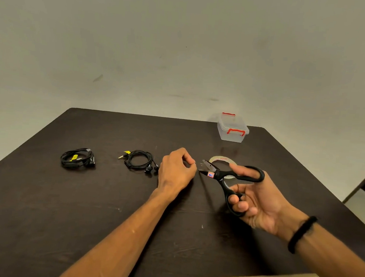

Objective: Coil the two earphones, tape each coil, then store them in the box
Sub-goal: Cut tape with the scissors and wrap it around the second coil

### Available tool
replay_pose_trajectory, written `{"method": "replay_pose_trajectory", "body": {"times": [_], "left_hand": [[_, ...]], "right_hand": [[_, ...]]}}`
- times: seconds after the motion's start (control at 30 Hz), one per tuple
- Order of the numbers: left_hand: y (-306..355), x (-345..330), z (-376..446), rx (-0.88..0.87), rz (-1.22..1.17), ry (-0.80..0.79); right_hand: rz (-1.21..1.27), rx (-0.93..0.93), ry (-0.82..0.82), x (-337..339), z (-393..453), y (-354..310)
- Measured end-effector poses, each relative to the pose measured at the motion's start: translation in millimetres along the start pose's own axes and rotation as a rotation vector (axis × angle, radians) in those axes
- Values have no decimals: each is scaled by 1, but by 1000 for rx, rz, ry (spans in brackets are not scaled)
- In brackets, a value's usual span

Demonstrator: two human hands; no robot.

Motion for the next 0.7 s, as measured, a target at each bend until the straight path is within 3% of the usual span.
{"method": "replay_pose_trajectory", "body": {"times": [0.7], "left_hand": [[3, 2, 0, 20, 31, -20]], "right_hand": [[3, 102, -2, 7, 5, 3]]}}
Point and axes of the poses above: each hand's wrist, its own z-axis towards the middle knuckle, its own x-axis out of the back of the hand, y = z × x, the point moved 3 cm from there along z, towards the middle knuckle, and after that the axes turned 11 degrees about y, right-handed, at the moved point
